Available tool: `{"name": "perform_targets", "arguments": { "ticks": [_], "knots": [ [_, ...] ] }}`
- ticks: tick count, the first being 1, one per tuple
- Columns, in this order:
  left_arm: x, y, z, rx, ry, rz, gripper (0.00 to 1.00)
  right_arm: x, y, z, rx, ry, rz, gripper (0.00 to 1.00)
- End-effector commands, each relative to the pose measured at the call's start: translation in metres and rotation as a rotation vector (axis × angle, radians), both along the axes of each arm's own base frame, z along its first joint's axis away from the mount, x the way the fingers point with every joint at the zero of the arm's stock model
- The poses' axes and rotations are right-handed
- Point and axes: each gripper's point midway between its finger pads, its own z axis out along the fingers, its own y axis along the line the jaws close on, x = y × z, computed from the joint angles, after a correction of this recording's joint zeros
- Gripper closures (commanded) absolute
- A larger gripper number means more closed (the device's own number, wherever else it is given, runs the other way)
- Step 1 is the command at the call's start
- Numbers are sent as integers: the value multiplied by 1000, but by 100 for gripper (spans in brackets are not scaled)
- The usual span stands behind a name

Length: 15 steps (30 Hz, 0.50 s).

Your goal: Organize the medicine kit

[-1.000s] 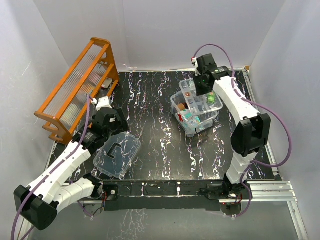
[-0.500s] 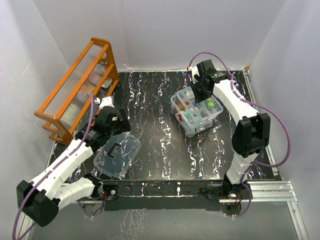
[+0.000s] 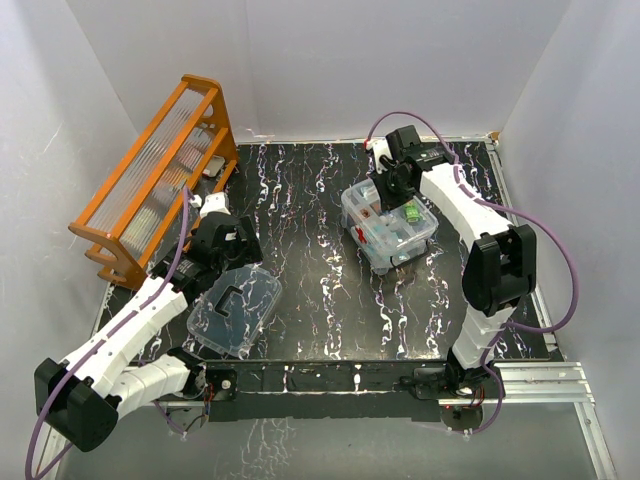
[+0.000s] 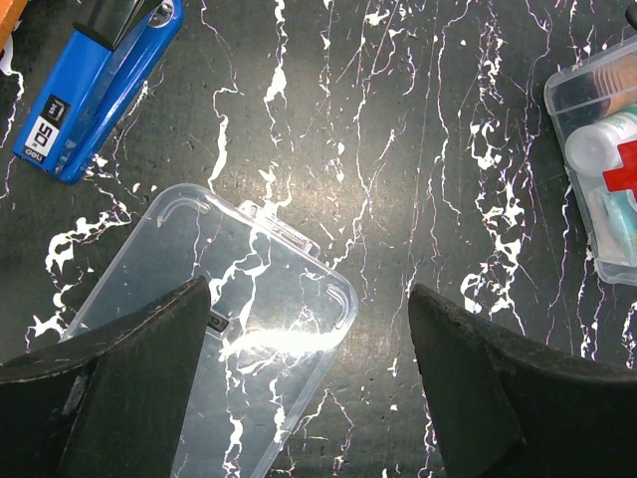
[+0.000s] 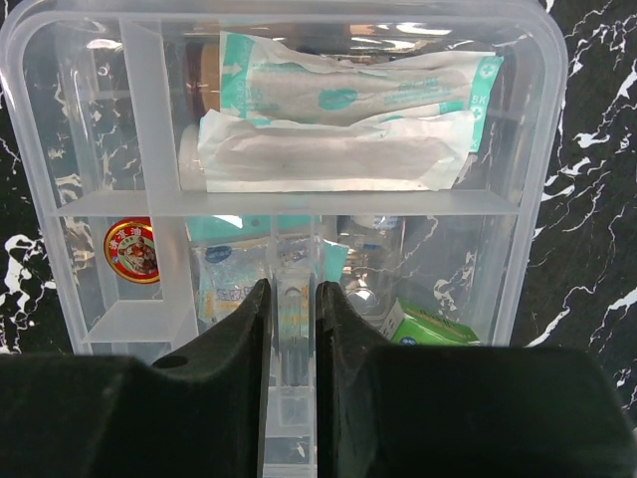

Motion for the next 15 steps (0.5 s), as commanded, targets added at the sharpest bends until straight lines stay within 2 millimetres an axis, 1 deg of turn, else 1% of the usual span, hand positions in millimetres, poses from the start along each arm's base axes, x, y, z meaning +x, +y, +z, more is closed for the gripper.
{"name": "perform_targets", "arguments": {
  "ticks": [1, 6, 11, 15],
  "knots": [
    [-1, 2, 1, -10, -7, 8, 20, 10, 10, 17, 19, -83, 24, 100],
    [-1, 1, 0, -13, -4, 9, 20, 14, 9, 11, 0, -83, 15, 100],
    [-2, 1, 0, -17, -4, 8, 20, 20, 1, 9, -36, -112, -24, 100],
    [-2, 1, -1, -16, -3, 8, 20, 20, 3, 5, -25, -107, -28, 100]
  ]
}}
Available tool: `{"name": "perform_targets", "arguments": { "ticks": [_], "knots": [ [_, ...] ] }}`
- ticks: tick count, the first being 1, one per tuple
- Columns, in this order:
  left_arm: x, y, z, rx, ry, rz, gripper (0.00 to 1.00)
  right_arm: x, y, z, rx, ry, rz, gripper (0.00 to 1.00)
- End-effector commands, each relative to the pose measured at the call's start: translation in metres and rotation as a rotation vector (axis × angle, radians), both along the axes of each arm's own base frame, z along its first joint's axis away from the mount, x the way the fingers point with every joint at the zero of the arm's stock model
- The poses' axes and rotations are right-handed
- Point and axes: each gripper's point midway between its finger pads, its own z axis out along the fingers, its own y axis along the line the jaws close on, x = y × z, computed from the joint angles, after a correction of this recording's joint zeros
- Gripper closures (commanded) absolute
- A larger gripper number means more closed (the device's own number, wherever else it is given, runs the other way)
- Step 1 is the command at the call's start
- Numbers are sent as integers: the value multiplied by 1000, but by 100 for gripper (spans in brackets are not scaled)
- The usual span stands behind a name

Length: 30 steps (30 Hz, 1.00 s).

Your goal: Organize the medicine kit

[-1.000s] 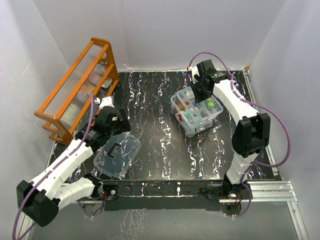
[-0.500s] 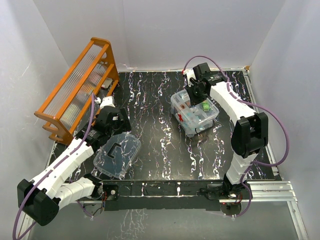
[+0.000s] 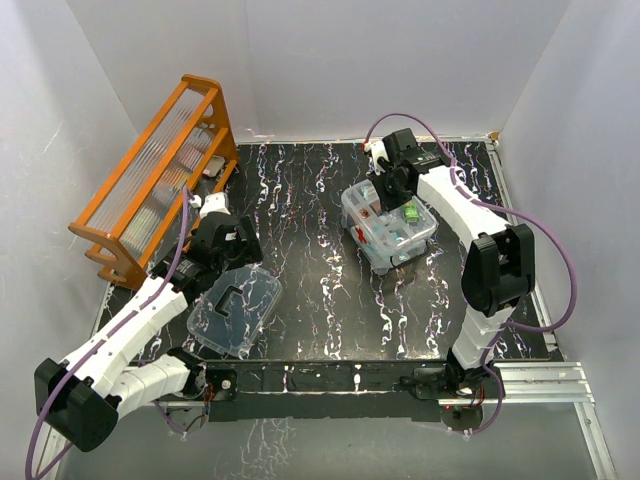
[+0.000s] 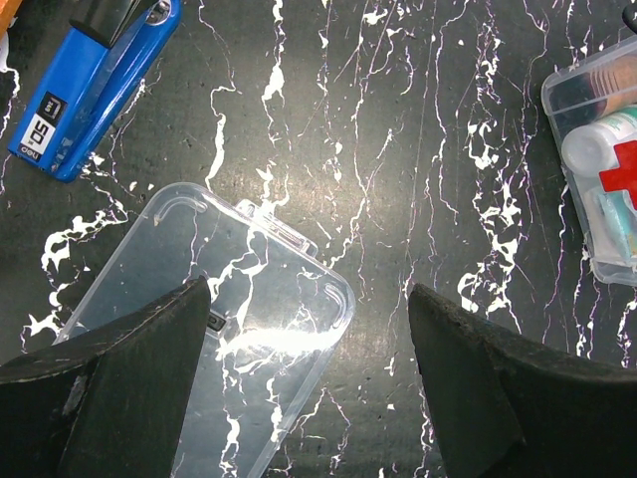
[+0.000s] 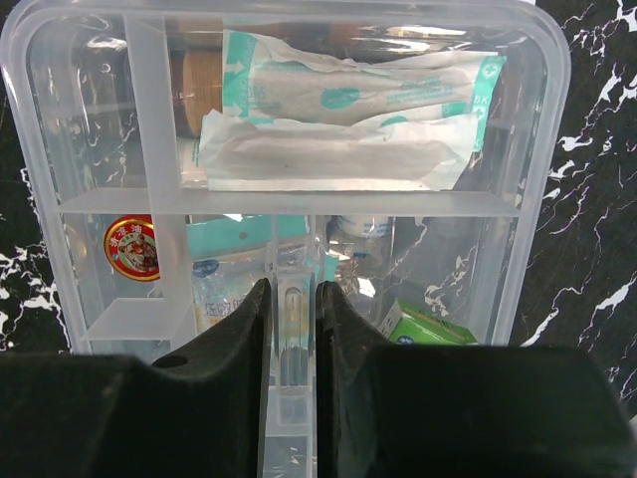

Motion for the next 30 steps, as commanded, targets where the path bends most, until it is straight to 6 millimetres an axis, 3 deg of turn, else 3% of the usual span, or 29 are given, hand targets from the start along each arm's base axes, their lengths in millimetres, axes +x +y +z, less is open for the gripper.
{"name": "perform_targets", "arguments": {
  "ticks": [1, 15, 20, 25, 30],
  "knots": [
    [-2, 2, -1, -8, -4, 6, 20, 15, 1, 7, 8, -71, -23, 100],
    [-4, 3, -1, -15, -9, 7, 20, 9, 5, -10, 26, -9, -25, 100],
    [-2, 0, -3, -19, -8, -1, 20, 8, 9, -4, 58, -19, -22, 93],
    [-1, -1, -4, -16, -7, -9, 20, 13, 1, -2, 26, -33, -96, 76],
    [-2, 0, -2, -12, -11, -14, 20, 20, -7, 38, 40, -136, -167, 59]
  ]
}}
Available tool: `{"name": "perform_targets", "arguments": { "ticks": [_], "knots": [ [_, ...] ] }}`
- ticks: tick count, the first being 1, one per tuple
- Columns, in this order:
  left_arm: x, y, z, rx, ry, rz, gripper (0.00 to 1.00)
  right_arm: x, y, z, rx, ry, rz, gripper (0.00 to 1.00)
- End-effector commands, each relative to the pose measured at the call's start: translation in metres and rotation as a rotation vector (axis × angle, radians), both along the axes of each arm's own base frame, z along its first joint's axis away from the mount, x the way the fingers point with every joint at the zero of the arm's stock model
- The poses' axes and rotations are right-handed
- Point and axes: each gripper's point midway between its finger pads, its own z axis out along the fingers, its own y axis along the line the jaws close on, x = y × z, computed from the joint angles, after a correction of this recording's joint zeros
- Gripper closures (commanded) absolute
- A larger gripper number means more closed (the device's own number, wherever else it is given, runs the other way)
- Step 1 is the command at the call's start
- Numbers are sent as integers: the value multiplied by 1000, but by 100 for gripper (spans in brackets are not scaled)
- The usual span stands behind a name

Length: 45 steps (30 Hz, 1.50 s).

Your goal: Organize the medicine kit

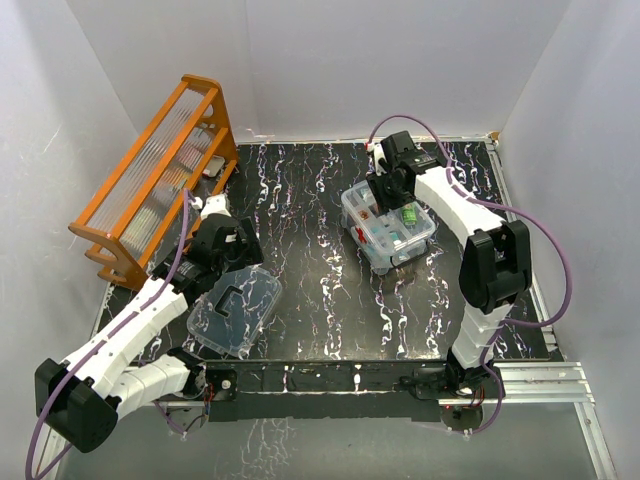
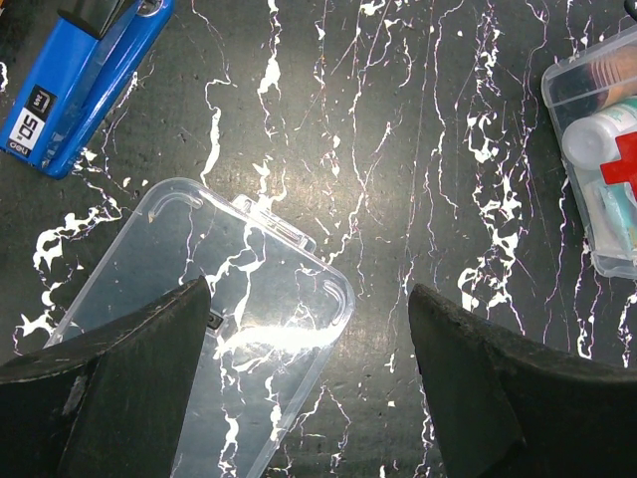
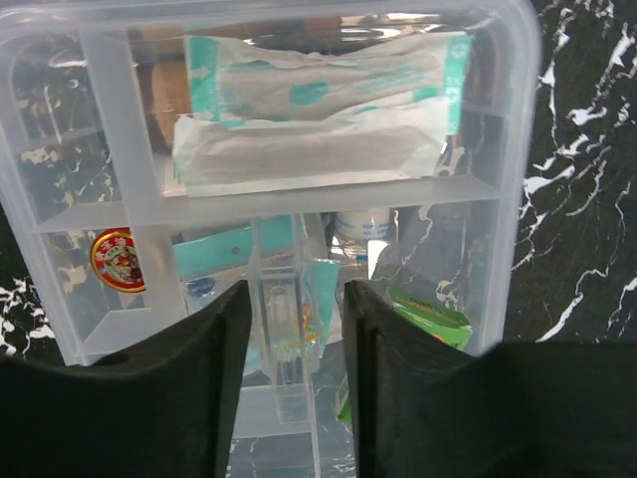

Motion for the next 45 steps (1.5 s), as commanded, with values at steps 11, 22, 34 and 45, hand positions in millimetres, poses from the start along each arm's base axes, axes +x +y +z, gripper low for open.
{"name": "perform_targets", "arguments": {
  "ticks": [11, 22, 34, 45],
  "knots": [
    [0, 3, -2, 29, 10, -14, 20, 36, -72, 123, 226, -380, -423, 32],
    [-6, 0, -13, 40, 67, -37, 4, 32, -69, 60, 504, -160, -427, 13],
    [-25, 5, -46, 74, 219, -56, 1, 2, -26, 28, 772, 10, -428, 11],
    [-46, 26, -92, 76, 428, 80, 3, -38, 7, 38, 843, 29, -421, 11]
  ]
}}
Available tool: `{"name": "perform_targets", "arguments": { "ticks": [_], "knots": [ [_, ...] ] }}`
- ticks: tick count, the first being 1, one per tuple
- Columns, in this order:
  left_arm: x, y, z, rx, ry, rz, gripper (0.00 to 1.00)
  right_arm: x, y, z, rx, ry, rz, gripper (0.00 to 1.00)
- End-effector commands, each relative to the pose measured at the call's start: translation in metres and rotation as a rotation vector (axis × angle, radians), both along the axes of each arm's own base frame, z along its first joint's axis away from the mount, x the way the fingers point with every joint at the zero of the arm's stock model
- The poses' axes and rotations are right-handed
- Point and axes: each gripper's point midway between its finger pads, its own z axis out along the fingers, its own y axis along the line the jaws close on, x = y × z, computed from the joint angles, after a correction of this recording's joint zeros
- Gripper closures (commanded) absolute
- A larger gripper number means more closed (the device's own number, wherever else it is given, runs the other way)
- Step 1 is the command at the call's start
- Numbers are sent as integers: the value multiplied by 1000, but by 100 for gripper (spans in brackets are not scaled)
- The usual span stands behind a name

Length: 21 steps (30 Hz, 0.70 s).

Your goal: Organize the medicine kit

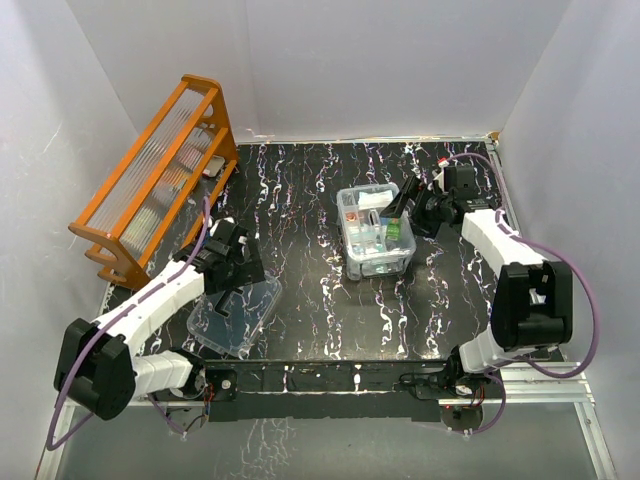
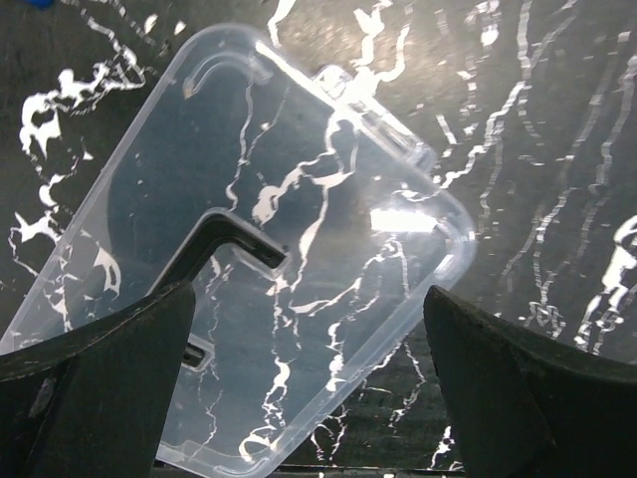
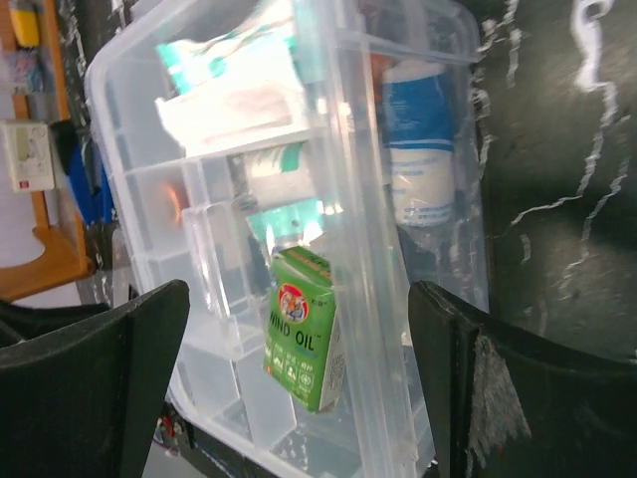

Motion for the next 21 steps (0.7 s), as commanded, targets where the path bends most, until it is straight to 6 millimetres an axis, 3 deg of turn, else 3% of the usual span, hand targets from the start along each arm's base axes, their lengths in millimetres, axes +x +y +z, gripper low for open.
{"name": "perform_targets", "arguments": {
  "ticks": [1, 8, 12, 17, 21],
  "knots": [
    [-15, 13, -15, 5, 91, 67, 5, -4, 29, 36, 69, -117, 40, 11],
    [-29, 39, -30, 90, 153, 145, 25, -17, 52, 33, 30, -118, 75, 11],
    [-30, 34, -32, 61, 163, 141, 28, -15, 41, 34, -50, -133, 11, 11],
    [-37, 24, -44, 20, 220, 112, 40, -11, 25, 53, -140, -181, -69, 11],
    [-39, 14, -47, -21, 254, 97, 43, -13, 17, 69, -188, -214, -99, 13]
  ]
}}
